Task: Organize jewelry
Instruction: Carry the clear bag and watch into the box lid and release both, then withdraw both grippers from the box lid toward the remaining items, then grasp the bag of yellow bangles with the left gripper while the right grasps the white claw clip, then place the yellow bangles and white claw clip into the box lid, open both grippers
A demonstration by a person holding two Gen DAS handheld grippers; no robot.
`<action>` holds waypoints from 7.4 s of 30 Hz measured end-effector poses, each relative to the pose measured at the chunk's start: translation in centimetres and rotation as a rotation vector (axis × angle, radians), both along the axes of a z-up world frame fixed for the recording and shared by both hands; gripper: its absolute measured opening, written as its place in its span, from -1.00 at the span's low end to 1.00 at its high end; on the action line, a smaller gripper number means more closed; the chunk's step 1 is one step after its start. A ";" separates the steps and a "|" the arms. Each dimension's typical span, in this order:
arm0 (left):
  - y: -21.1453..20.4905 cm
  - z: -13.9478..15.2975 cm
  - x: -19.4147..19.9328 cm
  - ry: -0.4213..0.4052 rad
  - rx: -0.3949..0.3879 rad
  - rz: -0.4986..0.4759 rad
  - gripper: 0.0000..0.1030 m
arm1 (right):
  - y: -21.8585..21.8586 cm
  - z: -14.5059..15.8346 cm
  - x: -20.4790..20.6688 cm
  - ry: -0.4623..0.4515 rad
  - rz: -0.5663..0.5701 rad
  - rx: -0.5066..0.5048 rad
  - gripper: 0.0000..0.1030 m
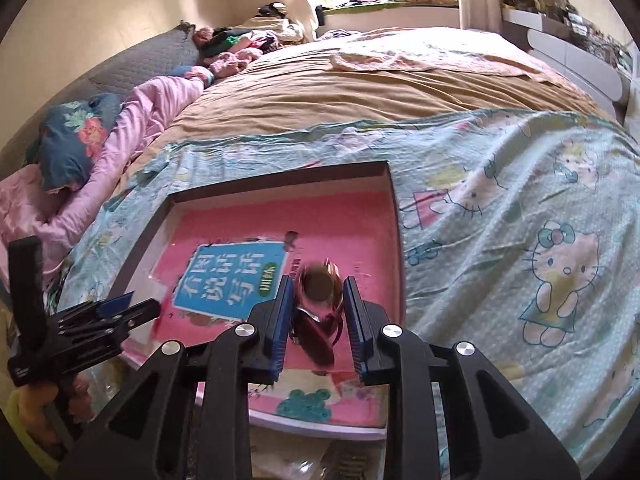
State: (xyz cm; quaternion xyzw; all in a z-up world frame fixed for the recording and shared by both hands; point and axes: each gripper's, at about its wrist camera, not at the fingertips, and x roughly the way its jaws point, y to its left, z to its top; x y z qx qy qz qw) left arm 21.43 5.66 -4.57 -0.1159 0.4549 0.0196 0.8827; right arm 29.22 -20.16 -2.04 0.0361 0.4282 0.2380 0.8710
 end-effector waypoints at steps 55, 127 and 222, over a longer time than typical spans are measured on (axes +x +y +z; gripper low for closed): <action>-2.2 7.1 -10.4 -0.148 0.029 -0.035 0.81 | -3.9 5.0 -14.1 -0.181 0.115 -0.032 0.87; -7.9 1.2 -9.2 -0.027 0.131 -0.258 -0.36 | 0.6 -4.9 -12.6 0.027 0.214 -0.110 0.42; -1.4 0.9 0.7 -0.044 -0.001 -0.129 -0.22 | 6.1 -1.3 -6.1 -0.083 0.228 -0.162 0.15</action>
